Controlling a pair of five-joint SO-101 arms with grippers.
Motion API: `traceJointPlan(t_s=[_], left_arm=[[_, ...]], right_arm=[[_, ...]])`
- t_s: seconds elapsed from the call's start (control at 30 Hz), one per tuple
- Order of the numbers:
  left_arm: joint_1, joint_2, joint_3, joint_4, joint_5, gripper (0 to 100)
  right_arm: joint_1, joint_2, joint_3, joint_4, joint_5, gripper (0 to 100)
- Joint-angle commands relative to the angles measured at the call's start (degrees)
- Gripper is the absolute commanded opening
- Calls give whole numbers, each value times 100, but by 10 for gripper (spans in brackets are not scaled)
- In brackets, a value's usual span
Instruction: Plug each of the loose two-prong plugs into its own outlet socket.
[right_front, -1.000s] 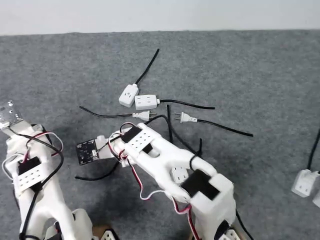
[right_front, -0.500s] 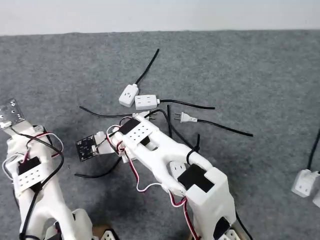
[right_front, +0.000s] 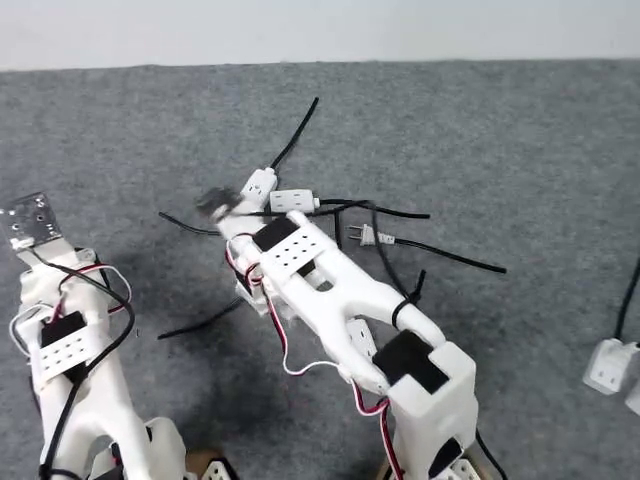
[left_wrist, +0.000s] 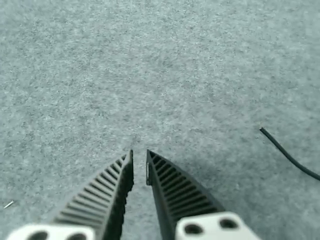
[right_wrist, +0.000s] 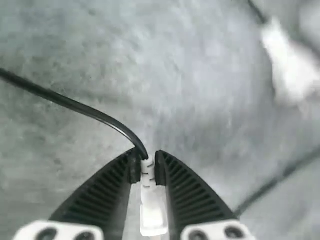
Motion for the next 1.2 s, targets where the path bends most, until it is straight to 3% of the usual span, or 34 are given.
traceJointPlan(t_s=[0.0, 0.13, 0.23, 0.43, 0.53, 0.7, 0.87, 1.17], left_arm=[[158, -141, -207, 35, -123, 45], [176, -141, -198, 53, -132, 45], [185, -132, -198, 53, -325, 45], [352, -158, -101, 62, -527, 45], [334, -167, -101, 35, -492, 45], [123, -167, -198, 26, -132, 45], [18, -167, -242, 44, 35, 45], [18, -167, -242, 44, 35, 45]], right_arm=[[224, -391, -273, 497, -1688, 8], [338, -382, 88, -119, -2004, 15], [382, -382, 237, -620, -1380, 100], [752, -453, 185, -444, -879, 266], [778, -611, -123, -22, -413, 221], [585, -1103, -105, 207, 484, 0], [567, -1200, 659, -374, 1503, 9], [716, -382, 633, -585, 1600, 9]])
